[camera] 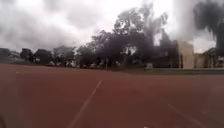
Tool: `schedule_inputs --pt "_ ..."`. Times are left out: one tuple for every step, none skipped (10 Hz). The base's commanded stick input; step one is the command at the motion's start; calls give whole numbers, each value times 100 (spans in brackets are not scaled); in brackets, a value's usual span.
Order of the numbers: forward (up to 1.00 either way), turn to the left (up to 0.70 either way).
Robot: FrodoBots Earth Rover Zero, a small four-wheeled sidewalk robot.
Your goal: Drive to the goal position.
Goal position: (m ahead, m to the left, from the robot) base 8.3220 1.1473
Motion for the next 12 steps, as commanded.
schedule_inputs --pt "67 0" --pt "67 0" --pt "67 0" --pt "67 0" --pt "67 0" --pt "67 0" --pt "67 0" --pt "67 0" --pt "67 0" --pt "67 0" --pt "67 0" --pt "67 0"
